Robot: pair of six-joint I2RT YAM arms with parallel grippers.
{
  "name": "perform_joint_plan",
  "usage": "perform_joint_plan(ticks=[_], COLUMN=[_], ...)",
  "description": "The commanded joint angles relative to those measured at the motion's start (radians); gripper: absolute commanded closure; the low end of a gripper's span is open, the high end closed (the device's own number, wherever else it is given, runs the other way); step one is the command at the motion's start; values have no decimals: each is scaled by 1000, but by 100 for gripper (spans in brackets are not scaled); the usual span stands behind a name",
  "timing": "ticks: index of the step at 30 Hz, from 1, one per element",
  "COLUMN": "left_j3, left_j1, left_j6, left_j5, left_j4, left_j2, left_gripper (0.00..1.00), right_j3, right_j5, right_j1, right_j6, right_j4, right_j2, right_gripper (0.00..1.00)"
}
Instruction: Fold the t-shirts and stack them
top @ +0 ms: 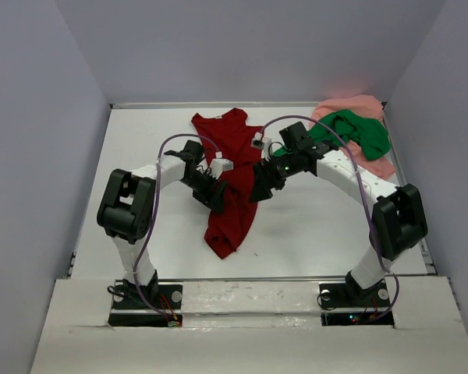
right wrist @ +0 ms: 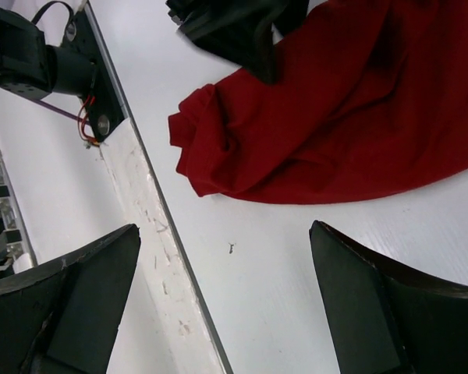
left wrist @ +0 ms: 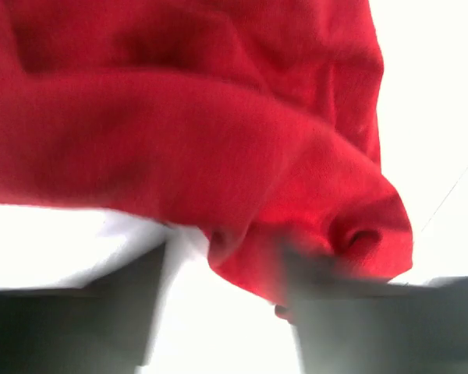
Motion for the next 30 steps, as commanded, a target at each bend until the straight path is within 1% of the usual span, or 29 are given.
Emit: perform_joint_plan(ticks=[1,2,3,4,5,7,10,11,12,13,14,15,16,17,18,19,20,21,23,24,25,26,27,28,30], left_j3=[-41,-37,-19,-2,14,46,87,95,112,119,126,130,117,104,86,54,49,43,53,66,63,57,52,44,69], left_j1=[3,3,2,0,-1,-1,9,14,20,23,25,25,25,22,22,22,22,23,23,23,25,22,23,22,25], left_j6=[74,126,157,200,266,311,299,250,215,184,149,101,23,-20,-80,-143,-169,-218,-318,-355,-366,-407,-412,-413,-407], left_j5=[48,57,74,86,88,71,5,-24,-41,-56,-79,-134,-156,-174,-241,-246,-254,-306,-320,-378,-416,-453,-551,-599,-659], left_j4=[-87,-107,-136,-219,-248,-320,-316,-301,-272,-209,-171,-119,-15,41,105,194,224,259,301,308,321,331,344,365,347], left_j2=[-32,-43,-45,-40,-38,-51,-110,-135,-159,-190,-256,-294,-378,-414,-442,-480,-489,-492,-480,-477,-485,-488,-488,-462,-401], left_gripper=[4,1,1,1,1,1,1,1,1,1,1,1,1,1,1,1,1,1,1,1,1,1,1,1,3], right_j3=[-10,-10,-10,7,24,64,113,142,156,167,181,211,223,243,301,329,355,381,435,472,480,487,497,527,575], right_j5=[-94,-148,-176,-197,-207,-211,-116,-17,49,115,208,242,256,243,238,209,183,165,161,184,229,253,281,318,346], right_j1=[-3,-3,-3,-3,7,20,30,30,30,30,30,30,30,30,30,30,30,30,30,30,30,40,40,40,40], right_j6=[17,14,-4,-17,-49,-70,-66,-46,-28,-17,-17,-3,17,28,70,89,122,132,144,146,146,146,152,158,151], right_j4=[25,14,4,-42,-70,-127,-141,-132,-110,-63,-44,-26,14,17,14,2,-10,-24,-48,-73,-75,-73,-69,-65,-70], right_j2=[64,104,124,147,185,210,207,193,173,124,98,75,43,41,50,93,121,150,223,242,253,257,268,277,306], right_gripper=[4,4,2,2,1,0,0,1,1,1,0,0,0,0,0,3,8,14,23,31,34,45,62,100,100])
